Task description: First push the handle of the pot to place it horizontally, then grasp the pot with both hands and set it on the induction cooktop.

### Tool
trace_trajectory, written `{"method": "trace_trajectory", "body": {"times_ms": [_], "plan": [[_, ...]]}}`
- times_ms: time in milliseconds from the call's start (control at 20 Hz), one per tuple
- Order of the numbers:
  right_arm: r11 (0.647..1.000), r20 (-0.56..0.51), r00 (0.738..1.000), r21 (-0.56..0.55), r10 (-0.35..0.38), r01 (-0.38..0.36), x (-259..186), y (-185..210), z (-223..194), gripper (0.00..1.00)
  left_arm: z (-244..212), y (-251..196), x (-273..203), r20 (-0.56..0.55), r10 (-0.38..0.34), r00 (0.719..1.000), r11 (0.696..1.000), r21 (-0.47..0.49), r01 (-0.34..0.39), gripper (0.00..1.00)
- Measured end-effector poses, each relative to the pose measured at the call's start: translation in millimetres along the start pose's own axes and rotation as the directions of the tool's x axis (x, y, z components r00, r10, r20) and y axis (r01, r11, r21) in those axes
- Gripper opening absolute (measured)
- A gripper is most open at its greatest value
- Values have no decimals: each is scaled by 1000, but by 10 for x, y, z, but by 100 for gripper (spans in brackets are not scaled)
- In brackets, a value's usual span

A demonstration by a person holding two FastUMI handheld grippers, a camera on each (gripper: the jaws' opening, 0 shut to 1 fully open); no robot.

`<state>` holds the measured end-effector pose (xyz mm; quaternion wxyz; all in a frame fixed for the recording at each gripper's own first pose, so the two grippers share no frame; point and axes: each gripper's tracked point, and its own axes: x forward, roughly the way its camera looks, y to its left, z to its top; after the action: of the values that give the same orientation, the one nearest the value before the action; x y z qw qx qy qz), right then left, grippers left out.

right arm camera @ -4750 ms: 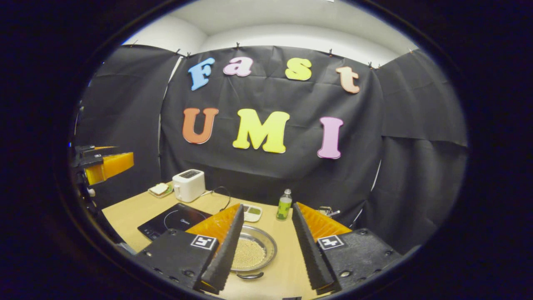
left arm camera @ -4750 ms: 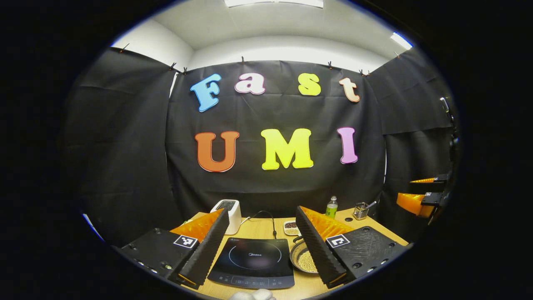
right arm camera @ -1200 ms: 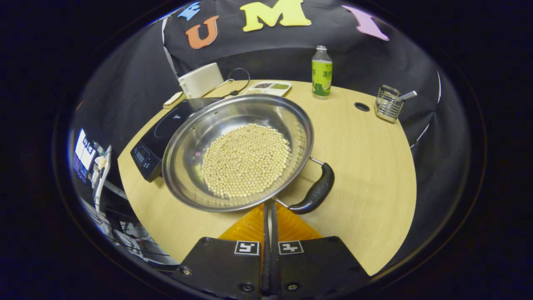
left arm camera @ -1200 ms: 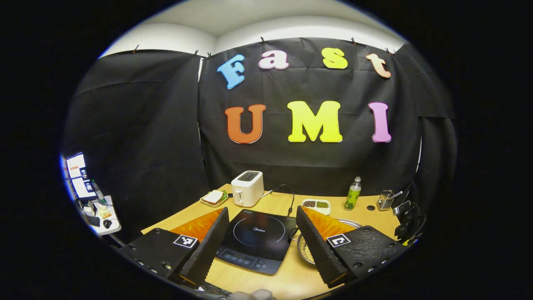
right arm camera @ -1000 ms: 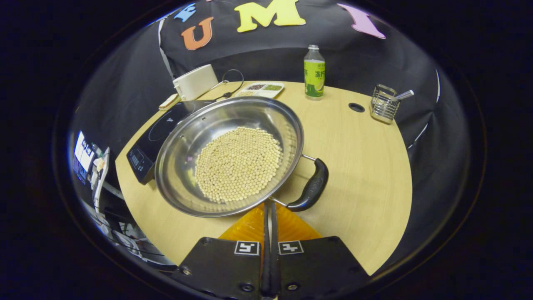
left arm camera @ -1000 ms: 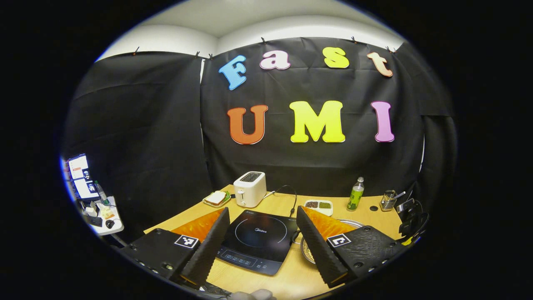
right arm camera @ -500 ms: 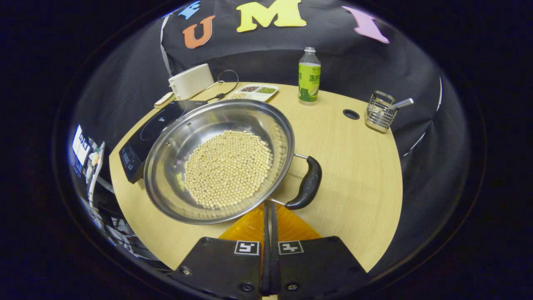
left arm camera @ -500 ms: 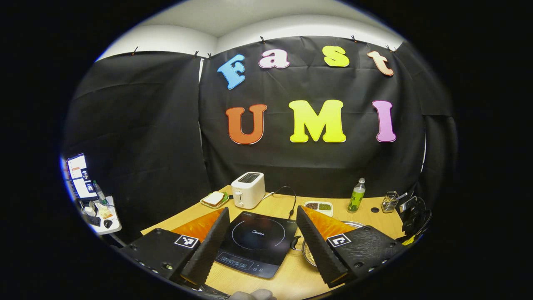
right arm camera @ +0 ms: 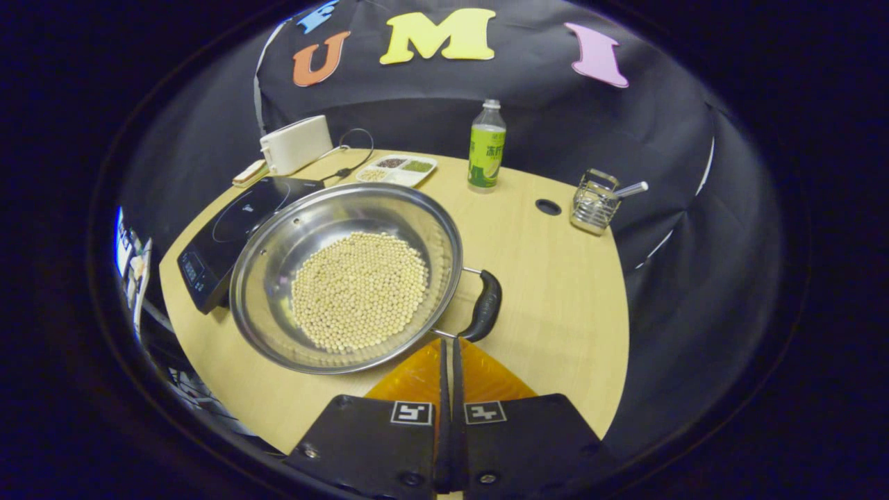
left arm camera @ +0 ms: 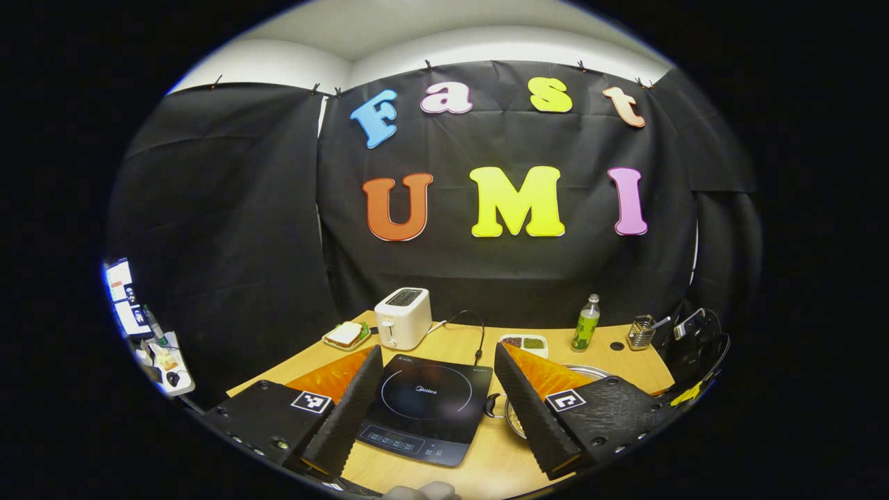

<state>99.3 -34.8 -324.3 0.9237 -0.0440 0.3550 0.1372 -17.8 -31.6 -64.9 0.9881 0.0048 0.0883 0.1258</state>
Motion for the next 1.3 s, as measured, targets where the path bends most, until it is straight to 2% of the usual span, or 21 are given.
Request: {"method": "trace_trajectory", "body": {"times_ms": [100,200,300,400,450,550,700,800,900,1100,1300], "plan": [[999,30,999,13,-31,30,-153,32,30,0,-33,-4,23,-3,-38,999,999,0,38,96],[999,44,999,38,-31,29,-290,140,-4,6,-73,5,44,-10,-78,997,997,6,78,96],[996,58,997,82,-44,39,-429,207,-47,20,-112,1,51,-13,-123,992,992,11,123,96],[990,74,995,127,-72,62,-553,243,-92,60,-152,9,78,-17,-161,987,987,17,162,96],[985,78,993,154,-92,80,-610,252,-128,72,-180,10,81,-23,-183,983,983,15,184,96],[970,73,989,217,-131,113,-692,258,-230,87,-236,36,96,-25,-221,975,975,20,221,96],[944,75,982,296,-173,144,-817,286,-360,91,-425,29,127,-60,-275,960,960,29,277,96],[937,72,980,314,-185,154,-881,314,-441,91,-569,-86,133,-79,-329,941,944,10,331,97],[935,66,979,315,-192,163,-885,299,-508,93,-799,-196,179,-139,-346,928,937,-11,348,95],[924,68,984,359,-164,129,-728,272,-477,92,-1217,-505,350,-228,-360,905,931,-24,365,96],[939,64,991,331,-120,92,-437,175,-228,94,-1535,-763,654,-307,-334,891,939,-27,342,96]]}}
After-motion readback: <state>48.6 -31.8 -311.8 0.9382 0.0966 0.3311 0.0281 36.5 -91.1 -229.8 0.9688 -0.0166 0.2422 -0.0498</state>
